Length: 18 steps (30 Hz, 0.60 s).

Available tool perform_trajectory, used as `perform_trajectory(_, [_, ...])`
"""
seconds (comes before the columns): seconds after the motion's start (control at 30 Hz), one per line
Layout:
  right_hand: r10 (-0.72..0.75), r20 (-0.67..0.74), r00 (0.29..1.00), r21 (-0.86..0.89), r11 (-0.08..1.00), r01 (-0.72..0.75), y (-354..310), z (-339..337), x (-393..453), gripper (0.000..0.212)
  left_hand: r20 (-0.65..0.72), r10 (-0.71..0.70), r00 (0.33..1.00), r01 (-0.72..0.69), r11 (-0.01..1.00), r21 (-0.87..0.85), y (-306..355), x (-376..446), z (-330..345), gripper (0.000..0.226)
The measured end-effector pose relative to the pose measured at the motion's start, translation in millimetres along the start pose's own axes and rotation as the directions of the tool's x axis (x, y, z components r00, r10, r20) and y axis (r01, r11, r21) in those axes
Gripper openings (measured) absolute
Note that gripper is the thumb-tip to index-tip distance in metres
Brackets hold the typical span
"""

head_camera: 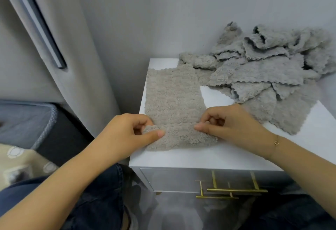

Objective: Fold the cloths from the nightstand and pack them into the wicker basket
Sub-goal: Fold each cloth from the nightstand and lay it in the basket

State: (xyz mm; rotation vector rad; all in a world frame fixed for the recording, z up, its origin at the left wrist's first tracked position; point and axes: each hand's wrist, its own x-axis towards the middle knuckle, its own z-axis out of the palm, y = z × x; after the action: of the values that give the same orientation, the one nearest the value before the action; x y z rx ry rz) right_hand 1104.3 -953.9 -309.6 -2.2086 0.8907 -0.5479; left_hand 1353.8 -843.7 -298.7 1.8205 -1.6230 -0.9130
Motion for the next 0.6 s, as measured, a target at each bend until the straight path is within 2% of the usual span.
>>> perform_trajectory(0.07, [0.005,-0.009,1.000,-0.012,1.000,-0.005,0.5,-0.5,-1.0,0.029,-0.065,0.067,0.996,-0.060,0.993,0.100,-3.9,0.6,0.3,0.033])
perform_trajectory(0.13, [-0.049,-0.046,0.998,-0.091,0.995,0.045,0.1,-1.6,-3.9,0.026,-0.075,0.201,0.977,-0.183,0.963,0.200,-7.1,2.9,-2.6,0.027])
perform_trajectory(0.27, [-0.281,-0.022,0.959,-0.285,0.922,0.264,1.4,-2.9,-5.9,0.016,-0.014,0.424,0.906,-0.396,0.857,0.329,-13.6,7.4,-10.1,0.021])
perform_trajectory(0.33, [-0.344,-0.009,0.939,-0.334,0.886,0.322,4.1,-2.8,-8.9,0.019,0.045,0.491,0.870,-0.473,0.805,0.358,-15.8,8.5,-11.0,0.022])
perform_trajectory(0.43, [-0.371,0.002,0.929,-0.393,0.853,0.342,5.8,-1.6,-14.2,0.025,0.082,0.516,0.853,-0.504,0.772,0.388,-19.8,10.1,-11.7,0.027])
perform_trajectory(0.6, [-0.323,0.082,0.943,-0.391,0.860,0.328,0.9,-7.0,-19.3,0.034,0.100,0.476,0.873,-0.467,0.762,0.449,-16.1,4.6,-13.0,0.038])
